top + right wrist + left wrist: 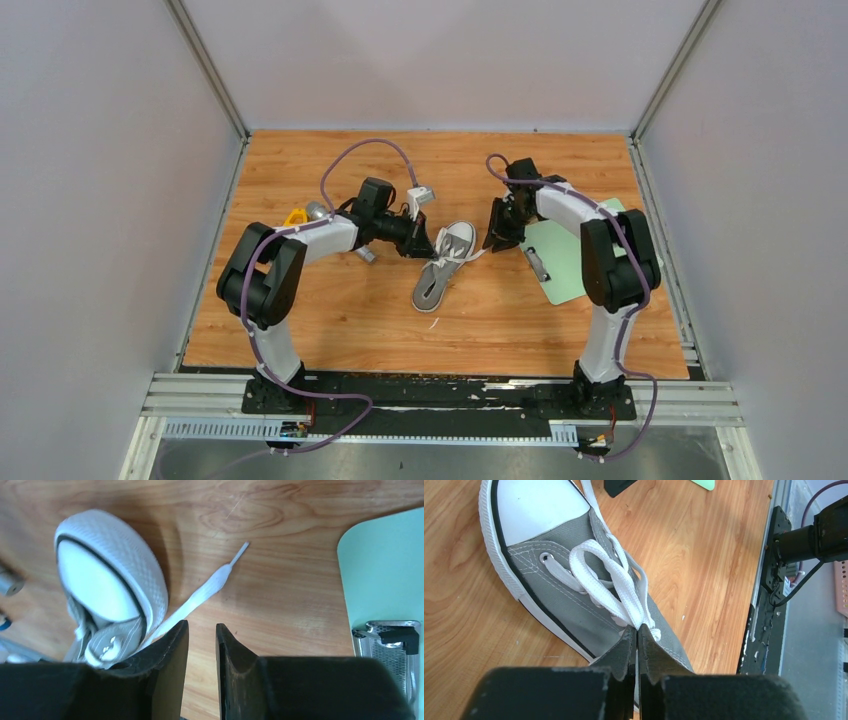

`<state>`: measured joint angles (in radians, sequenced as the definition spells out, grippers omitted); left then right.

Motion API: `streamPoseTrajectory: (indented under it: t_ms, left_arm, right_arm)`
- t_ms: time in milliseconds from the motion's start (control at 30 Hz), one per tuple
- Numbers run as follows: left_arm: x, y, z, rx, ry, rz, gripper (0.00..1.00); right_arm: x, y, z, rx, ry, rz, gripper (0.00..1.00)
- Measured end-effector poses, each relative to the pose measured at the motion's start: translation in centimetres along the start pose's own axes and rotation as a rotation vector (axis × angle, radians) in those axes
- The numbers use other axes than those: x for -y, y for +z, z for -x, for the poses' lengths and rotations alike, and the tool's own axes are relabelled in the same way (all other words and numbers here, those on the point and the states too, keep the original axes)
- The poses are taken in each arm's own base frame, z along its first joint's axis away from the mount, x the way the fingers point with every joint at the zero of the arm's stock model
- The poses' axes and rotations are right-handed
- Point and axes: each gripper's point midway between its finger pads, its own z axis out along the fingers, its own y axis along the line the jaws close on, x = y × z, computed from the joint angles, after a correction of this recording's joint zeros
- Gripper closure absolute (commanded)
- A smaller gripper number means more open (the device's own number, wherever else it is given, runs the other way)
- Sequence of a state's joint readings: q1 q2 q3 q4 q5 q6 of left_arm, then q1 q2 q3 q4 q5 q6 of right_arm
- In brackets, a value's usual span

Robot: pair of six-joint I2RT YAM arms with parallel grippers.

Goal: Tie the shoes
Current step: Wrap the shoelace around the shoelace.

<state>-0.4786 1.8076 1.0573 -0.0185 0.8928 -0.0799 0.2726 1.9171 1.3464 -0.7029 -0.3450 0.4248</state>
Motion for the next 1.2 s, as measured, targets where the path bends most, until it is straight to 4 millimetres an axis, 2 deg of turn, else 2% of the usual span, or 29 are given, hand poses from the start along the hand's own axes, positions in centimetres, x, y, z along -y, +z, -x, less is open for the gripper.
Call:
streamPoseTrajectory:
  t_ms: [133,367,567,600,633,667,833,967,1067,1133,1200]
  left_arm:
    - [0.0,0.0,-0.2,-0.003,0.001,0.000,0.98]
    - [0.0,0.0,-0.2,-0.002,0.005,0.000,0.98]
    - [0.4,-0.3,0.0,0.005,0.015,-0.001,0.98]
    - [0.4,-0.4,0.0,0.005,0.015,-0.001,0.98]
    - [0.5,-0.4,0.0,0.006,0.018,-0.001,0.98]
    - [0.5,-0.4,0.0,0.006,0.019,-0.001,0.98]
    - [0.5,-0.5,-0.2,0.004,0.027,0.000,0.97]
    - [0.6,-0.5,-0.2,0.004,0.039,-0.011,0.97]
    - [0.8,-0.5,-0.3,-0.001,0.043,-0.024,0.97]
    - [1.0,-0.5,-0.4,-0.003,0.049,-0.037,0.97]
    - [1.2,-0.5,-0.4,-0.006,0.059,-0.052,0.97]
  right_arm:
    - [0.5,1.4,0.6,0.024,0.032,-0.111,0.74]
    - [0.6,2.3,2.7,0.111,0.037,-0.227,0.75]
    - [1.6,2.9,2.6,0.138,0.033,-0.324,0.75]
    - [1.6,2.9,2.6,0.141,0.029,-0.331,0.78]
    - [1.6,2.9,2.6,0.146,0.024,-0.341,0.92]
    - [1.7,2.9,2.6,0.149,0.020,-0.349,1.00]
    - [1.5,3.1,2.8,0.153,-0.006,-0.361,1.00]
    - [1.3,2.9,3.7,0.177,-0.052,-0.356,1.00]
    - [0.5,2.1,5.0,0.210,-0.112,-0.330,1.00]
    - [-1.2,0.8,6.0,0.246,-0.157,-0.269,1.00]
    - [-3.8,-1.5,6.9,0.296,-0.205,-0.175,1.00]
